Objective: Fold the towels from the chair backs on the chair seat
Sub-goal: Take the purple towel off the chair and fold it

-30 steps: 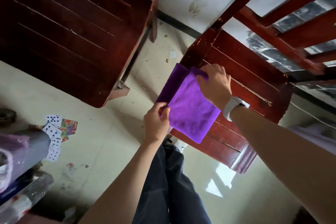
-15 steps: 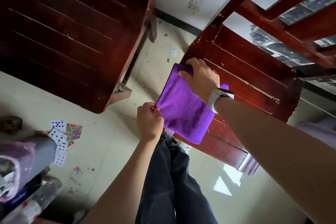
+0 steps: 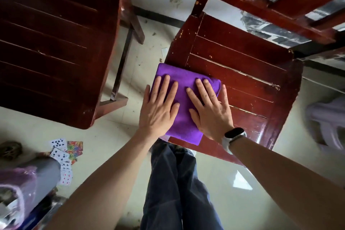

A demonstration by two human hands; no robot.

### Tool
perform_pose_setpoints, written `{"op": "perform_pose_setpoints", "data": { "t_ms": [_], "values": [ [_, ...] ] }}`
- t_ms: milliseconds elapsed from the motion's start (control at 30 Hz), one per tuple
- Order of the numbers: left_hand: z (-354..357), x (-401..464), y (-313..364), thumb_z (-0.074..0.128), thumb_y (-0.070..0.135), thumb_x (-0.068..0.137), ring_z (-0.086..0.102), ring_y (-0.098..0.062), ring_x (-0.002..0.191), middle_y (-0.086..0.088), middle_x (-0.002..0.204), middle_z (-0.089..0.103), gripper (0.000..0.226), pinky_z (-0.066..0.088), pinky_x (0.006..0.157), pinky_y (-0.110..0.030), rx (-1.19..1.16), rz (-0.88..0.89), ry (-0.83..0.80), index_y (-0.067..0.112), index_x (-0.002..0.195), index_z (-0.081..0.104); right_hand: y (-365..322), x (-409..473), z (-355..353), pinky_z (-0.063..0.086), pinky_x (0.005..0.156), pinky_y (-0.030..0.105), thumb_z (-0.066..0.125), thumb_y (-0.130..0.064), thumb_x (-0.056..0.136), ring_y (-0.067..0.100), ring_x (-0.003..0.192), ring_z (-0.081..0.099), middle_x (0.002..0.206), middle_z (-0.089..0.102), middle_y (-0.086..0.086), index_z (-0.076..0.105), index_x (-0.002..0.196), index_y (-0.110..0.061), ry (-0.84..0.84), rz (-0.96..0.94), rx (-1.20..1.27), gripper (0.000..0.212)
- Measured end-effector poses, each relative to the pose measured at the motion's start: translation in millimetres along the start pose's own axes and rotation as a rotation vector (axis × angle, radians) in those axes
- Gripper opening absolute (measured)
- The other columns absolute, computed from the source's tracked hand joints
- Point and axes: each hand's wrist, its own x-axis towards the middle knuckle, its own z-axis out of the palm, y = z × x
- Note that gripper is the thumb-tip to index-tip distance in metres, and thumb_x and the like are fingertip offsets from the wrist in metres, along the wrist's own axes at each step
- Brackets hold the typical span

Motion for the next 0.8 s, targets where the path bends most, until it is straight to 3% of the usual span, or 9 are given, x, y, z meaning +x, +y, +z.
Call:
{"op": "perform_pose_setpoints", "data": {
  "t_ms": [133,233,367,533,633,700,767,800],
  "values": [
    [-3,1,1,0.04,0.041,0.088,0.027,-0.03,0.139,-0.011,0.149,0.032,0.058,0.031,0.105,-0.056,0.054,-0.002,-0.007,0.018,0.14,0.033,2,-1,5,0.021,0.109,0.06,0.037,-0.042,0.089,0.024,0.14,0.026,0.152,0.027,0.009,0.025,0.144,-0.025,0.008,0.007,-0.009,0.058],
    [-17,3,3,0.041,0.038,0.085,0.03,-0.03,0.137,-0.011,0.148,0.034,0.057,0.027,0.104,-0.06,0.053,-0.01,-0.013,0.017,0.138,0.035,-5,-14,-5,0.022,0.109,0.061,0.04,-0.038,0.086,0.028,0.139,0.029,0.149,0.03,0.016,0.034,0.14,-0.017,0.084,-0.002,0.072,0.058],
    [-33,13,-3,0.039,0.029,0.089,0.026,-0.033,0.138,-0.013,0.149,0.031,0.054,0.023,0.109,-0.057,0.13,0.143,0.019,0.017,0.14,0.032,-32,-61,3,0.018,0.111,0.054,0.039,-0.038,0.087,0.027,0.138,0.027,0.148,0.033,0.014,0.036,0.139,-0.016,0.123,-0.18,0.116,0.057],
    [-30,29,-12,0.029,0.04,0.092,0.022,-0.034,0.14,-0.013,0.152,0.025,0.057,0.026,0.105,-0.061,0.191,0.212,-0.152,0.018,0.144,0.023,-38,-80,29,0.015,0.112,0.048,0.032,-0.042,0.089,0.023,0.14,0.018,0.151,0.021,0.008,0.026,0.143,-0.021,0.027,-0.201,0.097,0.058],
    [-39,33,-7,0.033,0.037,0.091,0.029,-0.034,0.137,-0.013,0.148,0.033,0.052,0.02,0.106,-0.062,0.197,0.197,-0.125,0.017,0.14,0.034,-34,-77,21,0.026,0.108,0.047,0.037,-0.035,0.09,0.025,0.138,0.031,0.147,0.036,0.011,0.04,0.135,-0.017,0.091,-0.203,0.257,0.048],
    [-48,42,0,0.038,0.031,0.09,0.04,-0.033,0.131,-0.014,0.139,0.047,0.044,0.023,0.105,-0.062,0.171,0.214,-0.075,0.013,0.129,0.048,-30,-80,13,0.041,0.096,0.045,0.043,-0.027,0.089,0.026,0.125,0.047,0.133,0.053,0.011,0.053,0.119,-0.015,0.204,-0.069,0.459,0.034],
    [-53,56,6,0.04,0.027,0.09,0.045,-0.031,0.127,-0.012,0.133,0.053,0.04,0.023,0.105,-0.061,0.132,0.255,-0.064,0.01,0.125,0.051,-30,-81,2,0.05,0.078,0.043,0.048,-0.027,0.086,0.026,0.102,0.053,0.113,0.059,0.01,0.053,0.108,-0.013,0.224,0.289,0.665,0.027],
    [-54,63,8,0.041,0.025,0.092,0.045,-0.03,0.128,-0.012,0.132,0.054,0.041,0.022,0.106,-0.06,0.106,0.266,-0.083,0.009,0.128,0.048,-30,-79,-3,0.05,0.077,0.042,0.051,-0.032,0.085,0.027,0.098,0.054,0.108,0.058,0.009,0.054,0.107,-0.012,0.143,0.522,0.787,0.03]
  ]
}}
